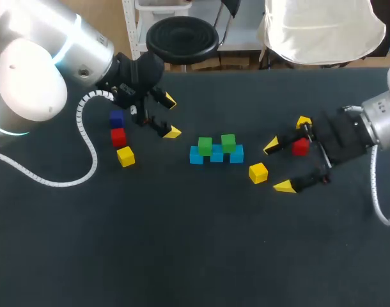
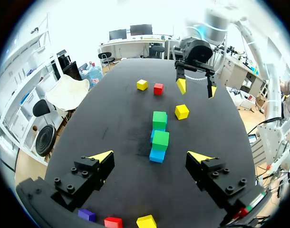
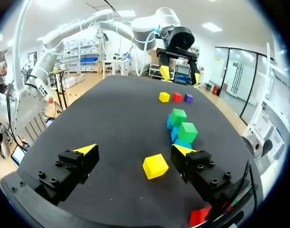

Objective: Place the blue cubes, place green cubes on the blue cubes, place the yellow cubes on the green cubes, then place the red cubes on the yellow cubes, and place purple cube on the red cubes.

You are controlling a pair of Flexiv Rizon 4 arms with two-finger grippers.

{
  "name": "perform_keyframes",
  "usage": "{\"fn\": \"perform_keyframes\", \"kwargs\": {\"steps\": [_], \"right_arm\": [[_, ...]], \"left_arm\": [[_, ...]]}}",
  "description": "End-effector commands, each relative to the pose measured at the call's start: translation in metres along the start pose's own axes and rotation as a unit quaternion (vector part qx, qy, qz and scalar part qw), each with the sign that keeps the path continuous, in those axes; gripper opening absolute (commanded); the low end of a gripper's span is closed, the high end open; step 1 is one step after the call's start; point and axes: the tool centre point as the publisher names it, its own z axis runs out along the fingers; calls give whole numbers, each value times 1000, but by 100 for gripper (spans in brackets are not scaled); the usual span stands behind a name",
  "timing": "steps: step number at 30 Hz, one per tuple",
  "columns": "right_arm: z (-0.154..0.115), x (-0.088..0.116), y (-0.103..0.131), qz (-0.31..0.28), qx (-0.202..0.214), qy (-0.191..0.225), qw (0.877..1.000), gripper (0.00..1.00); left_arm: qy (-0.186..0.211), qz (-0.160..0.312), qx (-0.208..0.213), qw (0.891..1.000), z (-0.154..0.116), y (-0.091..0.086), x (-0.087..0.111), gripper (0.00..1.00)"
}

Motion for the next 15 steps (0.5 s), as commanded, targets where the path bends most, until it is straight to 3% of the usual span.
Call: {"fn": "perform_keyframes", "kwargs": {"steps": [1, 15], "right_arm": [[7, 3, -8, -2, -32, -10, 999, 100], [18, 4, -9, -1, -85, 37, 996, 100]], "left_arm": [[-3, 2, 0, 1000, 0, -1, 2, 100], [-3, 2, 0, 1000, 0, -1, 2, 100]]}}
